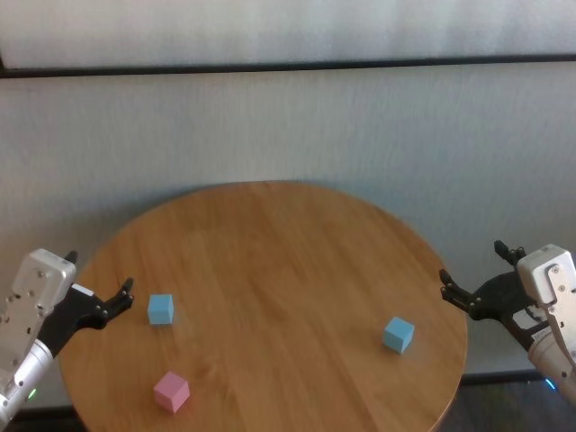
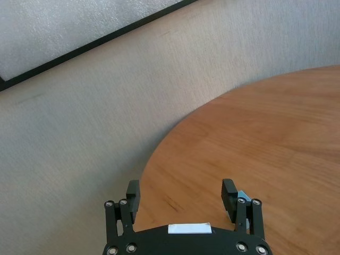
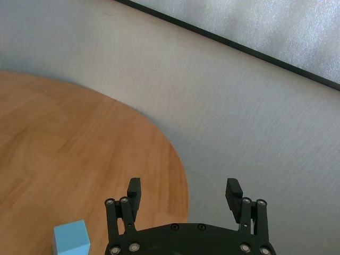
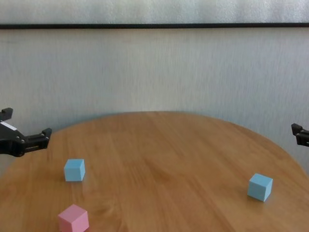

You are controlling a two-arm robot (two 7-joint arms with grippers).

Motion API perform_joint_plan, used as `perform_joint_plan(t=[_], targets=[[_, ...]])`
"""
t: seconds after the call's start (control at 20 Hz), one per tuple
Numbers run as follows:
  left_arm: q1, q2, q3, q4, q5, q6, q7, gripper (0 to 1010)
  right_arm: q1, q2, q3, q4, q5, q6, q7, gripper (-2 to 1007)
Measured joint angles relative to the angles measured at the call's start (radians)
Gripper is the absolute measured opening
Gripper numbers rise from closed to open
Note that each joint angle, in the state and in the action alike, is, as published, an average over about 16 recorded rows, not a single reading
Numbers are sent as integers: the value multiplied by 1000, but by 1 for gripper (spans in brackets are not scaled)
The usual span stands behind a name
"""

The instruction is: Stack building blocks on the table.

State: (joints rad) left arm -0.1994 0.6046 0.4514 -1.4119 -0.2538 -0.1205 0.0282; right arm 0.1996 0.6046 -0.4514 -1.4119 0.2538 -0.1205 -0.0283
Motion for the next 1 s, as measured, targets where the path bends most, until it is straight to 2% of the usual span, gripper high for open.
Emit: perform_joint_plan(t=[1.0], targets=[[0,0,0,0,0,0,0,1003,0,0,0,0,0,0,0,1005]])
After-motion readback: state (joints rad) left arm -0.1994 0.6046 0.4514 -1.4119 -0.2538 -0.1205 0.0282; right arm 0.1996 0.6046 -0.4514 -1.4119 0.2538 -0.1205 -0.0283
